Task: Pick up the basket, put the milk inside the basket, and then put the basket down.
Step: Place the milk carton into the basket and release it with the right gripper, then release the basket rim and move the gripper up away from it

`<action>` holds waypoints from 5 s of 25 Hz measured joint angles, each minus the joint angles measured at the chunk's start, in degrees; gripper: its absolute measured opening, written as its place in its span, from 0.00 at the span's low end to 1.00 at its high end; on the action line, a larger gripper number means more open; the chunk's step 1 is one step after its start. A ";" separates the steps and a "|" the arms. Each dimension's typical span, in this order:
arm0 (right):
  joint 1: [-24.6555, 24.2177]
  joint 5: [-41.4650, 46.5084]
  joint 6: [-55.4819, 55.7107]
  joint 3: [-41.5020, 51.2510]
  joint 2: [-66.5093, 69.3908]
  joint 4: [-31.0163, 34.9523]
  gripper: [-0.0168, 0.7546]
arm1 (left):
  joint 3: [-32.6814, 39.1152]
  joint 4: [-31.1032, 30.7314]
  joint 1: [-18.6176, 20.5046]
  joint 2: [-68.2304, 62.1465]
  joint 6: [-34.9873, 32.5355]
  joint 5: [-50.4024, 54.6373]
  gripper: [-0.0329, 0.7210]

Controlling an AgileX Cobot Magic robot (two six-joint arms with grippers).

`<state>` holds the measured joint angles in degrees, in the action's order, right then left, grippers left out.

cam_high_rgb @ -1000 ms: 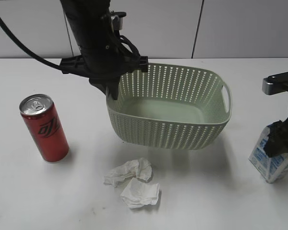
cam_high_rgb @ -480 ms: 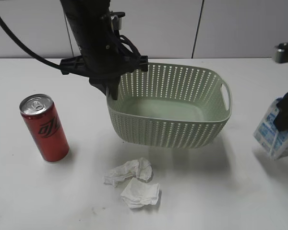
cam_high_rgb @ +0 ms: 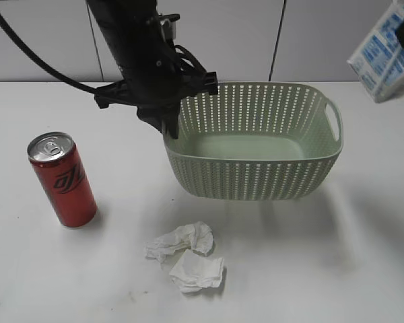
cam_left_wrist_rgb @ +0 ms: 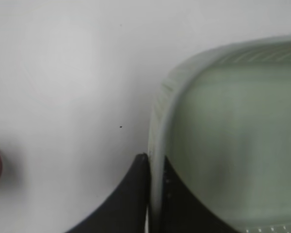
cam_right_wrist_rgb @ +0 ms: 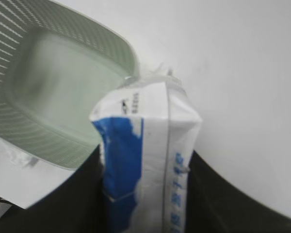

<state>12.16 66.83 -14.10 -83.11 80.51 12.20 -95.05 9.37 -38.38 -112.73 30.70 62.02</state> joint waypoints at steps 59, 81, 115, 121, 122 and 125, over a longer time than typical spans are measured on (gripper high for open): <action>-10.75 -3.68 2.56 18.81 -3.66 -5.74 0.78 | 0.17 -2.86 3.57 -0.69 2.17 3.28 0.06; -10.86 -9.68 2.49 52.58 -55.97 -3.91 0.77 | -4.97 0.00 9.77 -7.39 -1.51 -2.35 0.06; -8.08 -6.42 12.06 54.44 -80.87 -9.90 0.76 | -7.96 -2.66 9.77 -13.33 -3.33 -4.21 0.06; -8.08 -6.42 12.06 54.44 -80.87 -9.90 0.76 | -7.96 -1.83 9.77 -13.33 -3.92 -5.94 0.08; -8.08 -6.47 12.10 54.44 -80.87 -9.90 0.76 | -7.96 -0.67 9.77 -13.33 -4.30 -6.37 0.11; -8.08 -6.47 12.10 54.44 -80.87 -9.90 0.76 | -8.21 2.16 9.77 -13.15 -6.24 -7.62 0.31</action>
<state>4.07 60.36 -1.99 -28.67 -0.36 2.30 -103.25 11.53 -28.61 -125.89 24.46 54.40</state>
